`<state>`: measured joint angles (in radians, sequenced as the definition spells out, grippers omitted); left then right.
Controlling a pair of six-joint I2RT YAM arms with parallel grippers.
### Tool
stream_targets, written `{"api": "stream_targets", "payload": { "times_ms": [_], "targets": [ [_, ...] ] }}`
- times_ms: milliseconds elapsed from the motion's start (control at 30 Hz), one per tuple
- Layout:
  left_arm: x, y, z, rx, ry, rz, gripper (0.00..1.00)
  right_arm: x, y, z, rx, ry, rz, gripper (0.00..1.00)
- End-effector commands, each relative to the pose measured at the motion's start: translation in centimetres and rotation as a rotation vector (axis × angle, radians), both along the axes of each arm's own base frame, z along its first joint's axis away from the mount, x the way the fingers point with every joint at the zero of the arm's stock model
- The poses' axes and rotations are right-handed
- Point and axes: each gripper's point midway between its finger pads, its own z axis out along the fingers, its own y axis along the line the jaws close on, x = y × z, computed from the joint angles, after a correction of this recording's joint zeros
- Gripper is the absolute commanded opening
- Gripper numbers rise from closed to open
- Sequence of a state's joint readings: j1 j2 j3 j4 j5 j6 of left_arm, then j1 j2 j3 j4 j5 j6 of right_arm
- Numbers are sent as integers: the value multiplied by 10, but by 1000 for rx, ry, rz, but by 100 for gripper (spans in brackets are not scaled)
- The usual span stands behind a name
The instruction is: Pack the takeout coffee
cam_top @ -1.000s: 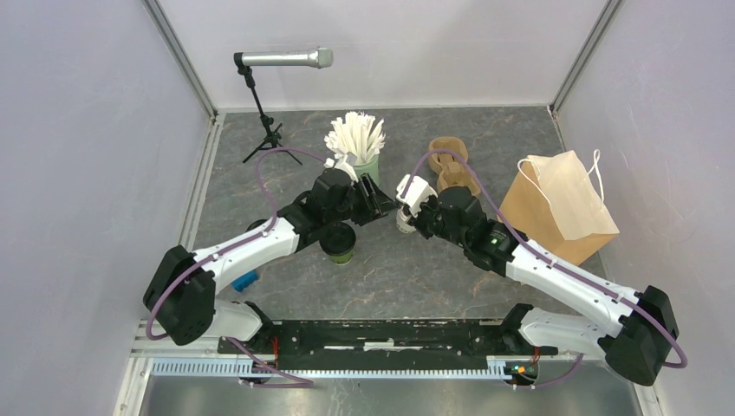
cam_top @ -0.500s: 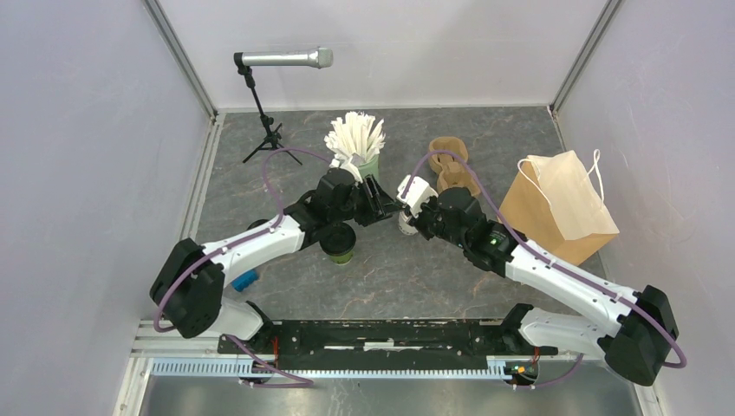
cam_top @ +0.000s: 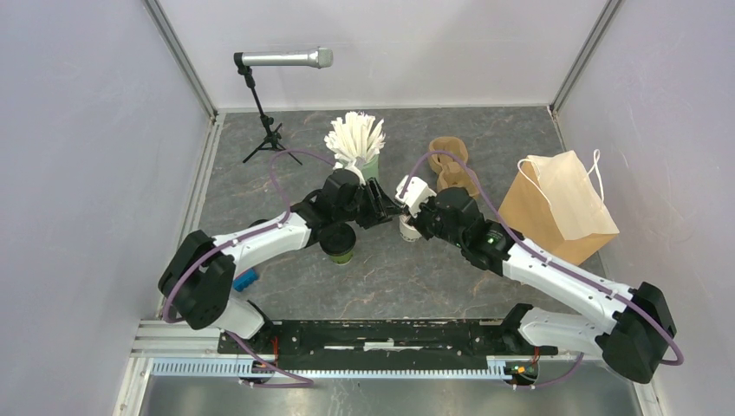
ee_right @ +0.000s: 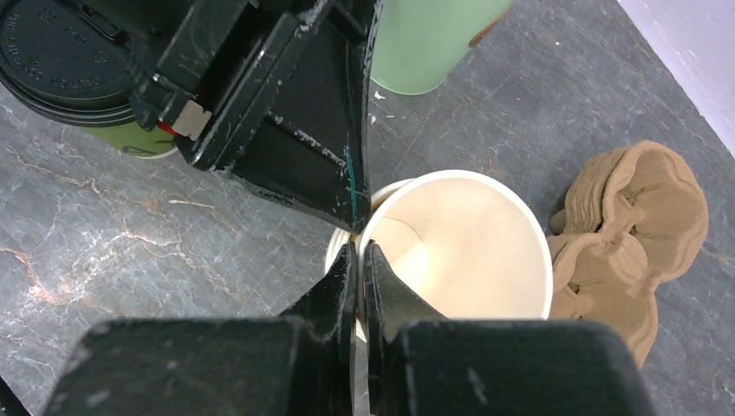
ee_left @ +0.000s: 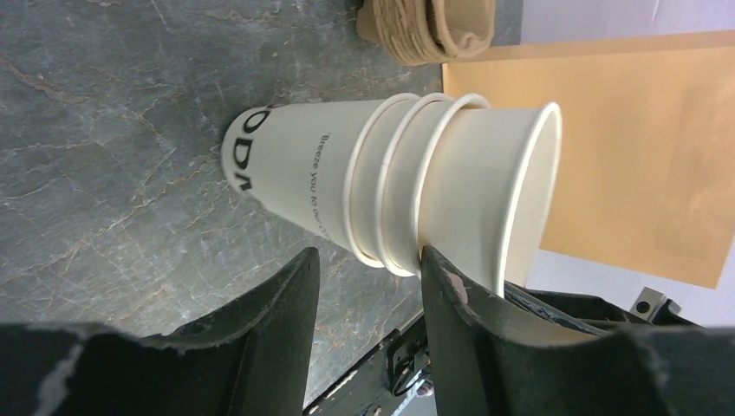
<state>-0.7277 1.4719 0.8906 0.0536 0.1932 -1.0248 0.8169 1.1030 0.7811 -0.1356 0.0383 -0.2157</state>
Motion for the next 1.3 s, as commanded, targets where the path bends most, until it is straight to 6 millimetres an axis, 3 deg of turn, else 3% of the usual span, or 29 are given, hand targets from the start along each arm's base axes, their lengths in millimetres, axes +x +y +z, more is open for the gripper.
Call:
{"api": "stream_targets", "payload": {
  "times_ms": [0, 200, 467, 800, 900, 1033, 1133, 1267],
  "targets": [
    [7, -3, -4, 20, -4, 2, 53, 10, 18, 29, 80, -76, 26, 0],
    [7, 0, -7, 45, -4, -1, 53, 14, 17, 37, 79, -86, 7, 0],
    [7, 0, 3, 54, -15, -12, 53, 21, 8, 82, 72, -146, -36, 2],
    [4, 2, 39, 24, -65, -21, 53, 10, -6, 113, 98, -159, -55, 2],
    [3, 15, 54, 43, -96, -5, 54, 2, -7, 122, 130, -156, -31, 3],
    [3, 46, 79, 52, -146, 48, 57, -16, 0, 130, 174, -120, 48, 4],
    [-1, 83, 97, 89, -195, 110, 61, -33, 7, 127, 208, -69, 120, 4],
    [-13, 141, 97, 251, -237, 203, 72, -58, 19, 113, 254, 4, 222, 5]
  ]
}}
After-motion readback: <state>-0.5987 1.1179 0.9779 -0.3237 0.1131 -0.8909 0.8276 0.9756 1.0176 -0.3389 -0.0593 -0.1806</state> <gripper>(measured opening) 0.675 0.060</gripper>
